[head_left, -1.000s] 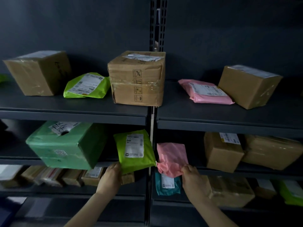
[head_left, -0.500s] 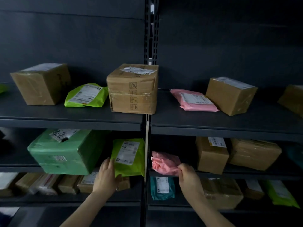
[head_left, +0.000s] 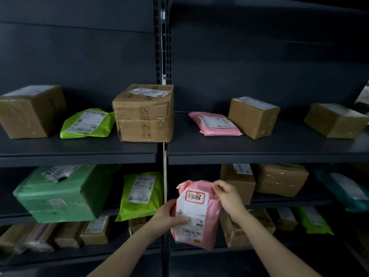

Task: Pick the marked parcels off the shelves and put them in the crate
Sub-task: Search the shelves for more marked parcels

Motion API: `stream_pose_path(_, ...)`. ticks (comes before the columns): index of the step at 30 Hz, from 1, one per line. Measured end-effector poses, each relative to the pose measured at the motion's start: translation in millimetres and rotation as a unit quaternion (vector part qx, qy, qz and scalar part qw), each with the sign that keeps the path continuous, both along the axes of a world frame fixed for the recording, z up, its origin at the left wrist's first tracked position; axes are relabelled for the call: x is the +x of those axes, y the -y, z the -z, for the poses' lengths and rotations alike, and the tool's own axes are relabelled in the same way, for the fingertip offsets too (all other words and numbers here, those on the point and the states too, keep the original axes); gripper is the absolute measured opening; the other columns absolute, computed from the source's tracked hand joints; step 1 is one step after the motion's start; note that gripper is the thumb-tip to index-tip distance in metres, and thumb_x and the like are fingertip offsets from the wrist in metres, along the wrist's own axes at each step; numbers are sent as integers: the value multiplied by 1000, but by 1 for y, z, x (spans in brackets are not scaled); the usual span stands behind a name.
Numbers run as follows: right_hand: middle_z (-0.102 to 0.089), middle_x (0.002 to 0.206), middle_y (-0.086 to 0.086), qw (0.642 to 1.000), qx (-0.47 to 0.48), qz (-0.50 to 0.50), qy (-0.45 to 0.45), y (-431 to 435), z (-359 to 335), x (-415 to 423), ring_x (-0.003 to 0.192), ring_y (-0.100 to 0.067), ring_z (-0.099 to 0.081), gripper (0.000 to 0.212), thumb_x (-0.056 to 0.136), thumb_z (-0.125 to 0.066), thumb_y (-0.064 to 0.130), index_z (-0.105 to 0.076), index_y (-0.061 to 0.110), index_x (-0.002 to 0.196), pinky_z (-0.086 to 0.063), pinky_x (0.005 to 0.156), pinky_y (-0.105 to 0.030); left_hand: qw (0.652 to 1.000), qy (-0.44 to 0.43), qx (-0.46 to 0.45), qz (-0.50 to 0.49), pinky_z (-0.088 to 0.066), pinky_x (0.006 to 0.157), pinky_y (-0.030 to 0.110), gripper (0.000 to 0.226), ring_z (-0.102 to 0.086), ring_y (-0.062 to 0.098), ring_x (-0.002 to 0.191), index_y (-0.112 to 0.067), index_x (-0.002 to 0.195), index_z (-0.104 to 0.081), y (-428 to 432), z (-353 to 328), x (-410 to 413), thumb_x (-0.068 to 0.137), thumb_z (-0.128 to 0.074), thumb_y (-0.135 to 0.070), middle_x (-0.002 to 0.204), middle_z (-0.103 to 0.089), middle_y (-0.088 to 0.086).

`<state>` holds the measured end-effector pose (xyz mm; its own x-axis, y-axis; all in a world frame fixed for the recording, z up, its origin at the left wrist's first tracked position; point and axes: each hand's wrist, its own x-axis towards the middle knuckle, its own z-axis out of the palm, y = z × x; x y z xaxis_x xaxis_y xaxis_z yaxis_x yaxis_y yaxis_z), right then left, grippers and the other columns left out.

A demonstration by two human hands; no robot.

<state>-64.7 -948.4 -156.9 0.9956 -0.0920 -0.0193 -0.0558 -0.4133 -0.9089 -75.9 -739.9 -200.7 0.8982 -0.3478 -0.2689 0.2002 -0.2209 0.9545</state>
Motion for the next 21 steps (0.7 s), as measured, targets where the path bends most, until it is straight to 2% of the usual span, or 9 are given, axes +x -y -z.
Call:
stream_pose_path(3, -64, 84, 1, 999, 24, 23, -1, 1, -1, -2, 81, -13, -62, 16, 96, -49, 21, -61, 19, 85, -46, 63, -17, 998, -35, -51, -3, -58, 83, 41, 61, -71, 26, 94, -3, 119, -50, 7, 0, -3, 68, -81, -16, 107, -72, 13)
stream_pose_path(7, -66, 100, 3, 995, 84, 40, -40, 5, 6, -7, 87, -7, -62, 14, 91, -55, 30, -61, 20, 100, -44, 57, -9, 997, -50, -52, -9, -59, 79, 42, 49, -72, 29, 90, -4, 112, -51, 9, -2, -3, 72, -78, -15, 100, -74, 14)
stream_pose_path(9, -61, 116, 1, 999, 6, 29, -37, 8, 8, -7, 100, -9, -58, 31, 91, -57, 31, -56, 18, 119, -44, 71, -10, 999, -32, -14, -8, -59, 79, 42, 39, -72, 29, 89, -4, 107, -53, 7, -6, 1, 76, -75, -9, 99, -73, 15)
stream_pose_path(12, -45, 140, 0, 986, -158, -60, -4, 10, 1, -7, 127, -15, -43, 58, 88, -59, 40, -39, 22, 139, -37, 98, -24, 993, 39, 103, 42, -57, 81, 45, 14, -70, 32, 92, -11, 90, -56, 6, -17, 8, 81, -64, -3, 91, -68, 10)
stream_pose_path(13, -39, 145, 3, 971, -213, -109, 5, 8, -4, -7, 133, -15, -36, 65, 86, -59, 45, -34, 25, 142, -34, 103, -28, 980, 79, 170, 72, -56, 82, 44, 11, -69, 31, 93, -14, 87, -55, 8, -21, 10, 83, -61, -5, 90, -65, 7)
stream_pose_path(15, -32, 149, 5, 922, -330, -201, 23, 1, -9, -6, 138, -16, -27, 71, 84, -58, 50, -30, 27, 144, -27, 109, -34, 922, 170, 322, 130, -52, 82, 35, 3, -65, 26, 93, -16, 89, -57, 14, -33, 15, 86, -57, -14, 89, -62, 3)
stream_pose_path(16, -32, 149, 4, 898, -373, -233, 26, -3, -10, -6, 138, -17, -26, 70, 84, -57, 47, -30, 26, 144, -25, 110, -35, 892, 212, 371, 146, -50, 79, 32, 7, -63, 25, 94, -13, 91, -60, 18, -39, 18, 87, -56, -17, 90, -63, 4)
stream_pose_path(18, -39, 143, -1, 865, -427, -261, 24, -9, -11, -4, 131, -21, -34, 61, 84, -56, 37, -38, 20, 140, -26, 106, -35, 860, 271, 404, 154, -45, 75, 30, 15, -61, 26, 95, -7, 92, -61, 25, -46, 24, 85, -55, -19, 97, -66, 10)
stream_pose_path(21, -54, 113, -6, 854, -464, -230, 51, -11, -10, -3, 108, -26, -51, 31, 85, -53, 25, -56, 15, 114, -34, 85, -31, 836, 333, 415, 135, -41, 80, 29, 19, -57, 23, 103, -13, 98, -64, 28, -47, 32, 85, -57, -24, 105, -66, 5)
